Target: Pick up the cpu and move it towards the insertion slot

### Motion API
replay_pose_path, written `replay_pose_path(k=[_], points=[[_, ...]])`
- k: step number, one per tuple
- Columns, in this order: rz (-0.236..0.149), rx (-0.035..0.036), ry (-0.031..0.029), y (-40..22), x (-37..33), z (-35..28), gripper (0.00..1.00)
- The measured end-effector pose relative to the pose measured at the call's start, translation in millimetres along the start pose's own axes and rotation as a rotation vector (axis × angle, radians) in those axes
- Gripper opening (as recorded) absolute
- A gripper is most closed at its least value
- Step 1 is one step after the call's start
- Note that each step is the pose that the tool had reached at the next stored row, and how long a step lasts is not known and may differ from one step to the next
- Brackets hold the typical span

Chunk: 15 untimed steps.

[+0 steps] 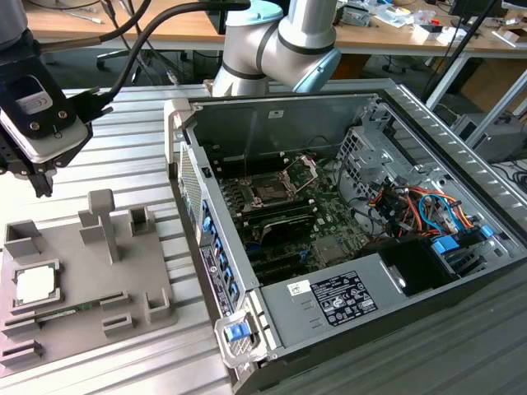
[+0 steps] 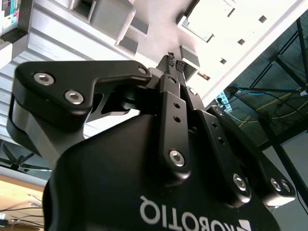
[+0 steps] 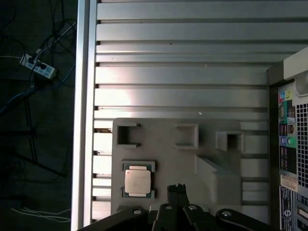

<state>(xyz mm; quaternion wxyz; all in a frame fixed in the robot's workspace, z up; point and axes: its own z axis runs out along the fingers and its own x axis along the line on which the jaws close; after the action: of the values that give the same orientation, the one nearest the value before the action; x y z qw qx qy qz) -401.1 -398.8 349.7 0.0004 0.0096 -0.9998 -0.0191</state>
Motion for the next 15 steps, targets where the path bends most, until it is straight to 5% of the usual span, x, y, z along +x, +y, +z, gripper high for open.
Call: replay_pose_path(k=[15], points=[[0.0,0.0,0.0001,0.0,3.2,2.5,0.11]])
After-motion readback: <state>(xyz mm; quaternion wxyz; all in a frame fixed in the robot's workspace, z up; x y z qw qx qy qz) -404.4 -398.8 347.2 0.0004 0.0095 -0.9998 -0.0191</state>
